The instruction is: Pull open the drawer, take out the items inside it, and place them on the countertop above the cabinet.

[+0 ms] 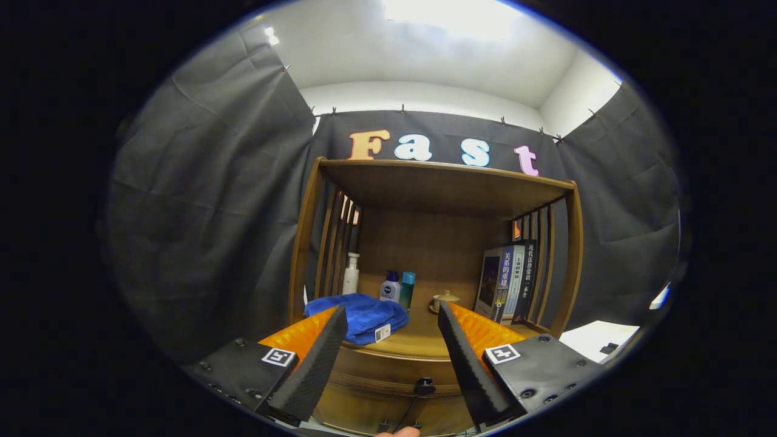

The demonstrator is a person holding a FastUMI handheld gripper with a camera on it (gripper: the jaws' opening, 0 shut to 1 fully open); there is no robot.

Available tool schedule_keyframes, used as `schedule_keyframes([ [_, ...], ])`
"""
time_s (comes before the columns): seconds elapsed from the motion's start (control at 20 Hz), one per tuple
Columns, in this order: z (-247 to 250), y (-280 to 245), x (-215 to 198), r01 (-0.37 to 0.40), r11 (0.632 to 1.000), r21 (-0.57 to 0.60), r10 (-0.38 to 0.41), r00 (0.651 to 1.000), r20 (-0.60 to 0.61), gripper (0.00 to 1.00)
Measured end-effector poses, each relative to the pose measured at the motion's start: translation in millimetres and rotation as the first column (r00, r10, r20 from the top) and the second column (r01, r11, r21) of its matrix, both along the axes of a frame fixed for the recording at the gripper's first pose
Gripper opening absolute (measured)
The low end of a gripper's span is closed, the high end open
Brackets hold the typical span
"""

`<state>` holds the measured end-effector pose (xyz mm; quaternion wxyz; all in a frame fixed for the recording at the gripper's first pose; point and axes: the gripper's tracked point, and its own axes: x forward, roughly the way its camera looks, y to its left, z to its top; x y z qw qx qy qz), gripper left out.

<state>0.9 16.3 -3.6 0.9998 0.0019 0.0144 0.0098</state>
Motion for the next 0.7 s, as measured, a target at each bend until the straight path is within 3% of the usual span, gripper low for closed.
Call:
schedule_keyframes([
  [0.45, -3.2, 4.7, 3.8, -0.007, 1.000, 0.000, 0.007, 1.000, -0.010, 0.98],
  [0.7, -28.7, -0.9, 17.8, 0.002, 1.000, -0.002, -0.002, 1.000, -0.028, 0.98],
])
